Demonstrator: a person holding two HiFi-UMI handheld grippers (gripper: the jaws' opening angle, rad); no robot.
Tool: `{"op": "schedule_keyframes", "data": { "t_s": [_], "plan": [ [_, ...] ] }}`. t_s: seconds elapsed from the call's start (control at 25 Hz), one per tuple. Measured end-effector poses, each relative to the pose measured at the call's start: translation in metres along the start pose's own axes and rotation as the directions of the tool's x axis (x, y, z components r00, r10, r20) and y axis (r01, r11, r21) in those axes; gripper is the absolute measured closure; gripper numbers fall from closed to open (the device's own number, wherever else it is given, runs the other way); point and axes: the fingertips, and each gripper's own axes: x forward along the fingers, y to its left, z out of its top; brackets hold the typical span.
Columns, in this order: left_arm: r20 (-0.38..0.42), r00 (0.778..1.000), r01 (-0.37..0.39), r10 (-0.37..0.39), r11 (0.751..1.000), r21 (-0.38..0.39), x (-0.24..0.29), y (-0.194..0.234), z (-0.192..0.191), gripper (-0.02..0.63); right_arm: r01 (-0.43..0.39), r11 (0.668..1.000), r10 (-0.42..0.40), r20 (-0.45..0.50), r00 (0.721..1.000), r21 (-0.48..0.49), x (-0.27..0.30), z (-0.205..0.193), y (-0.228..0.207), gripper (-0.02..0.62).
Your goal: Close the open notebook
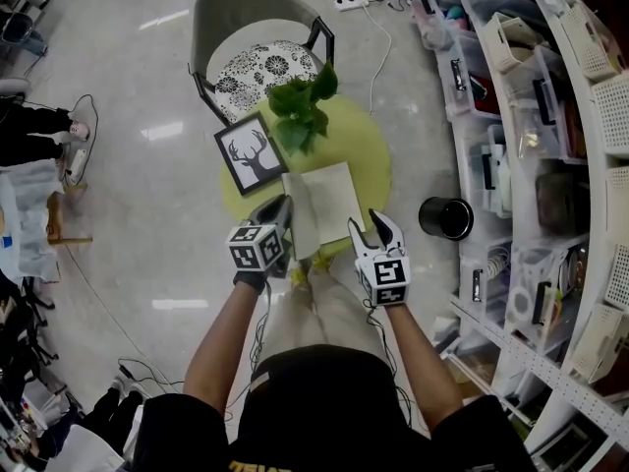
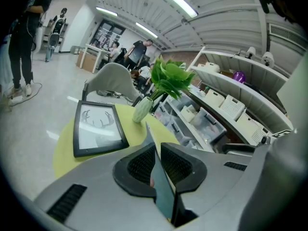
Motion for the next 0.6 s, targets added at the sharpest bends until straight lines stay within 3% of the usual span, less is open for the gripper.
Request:
{"op": "schedule_keyframes", "data": {
  "t_s": [0.6],
  "plan": [
    [-0.016, 1.000, 0.025, -0.025, 1.000, 0.005, 0.019, -0.014, -0.002, 0.552, 0.000, 0.999, 0.000, 0.006, 1.000, 0.042, -0.001, -0.006, -0.003, 0.413]
  ]
}}
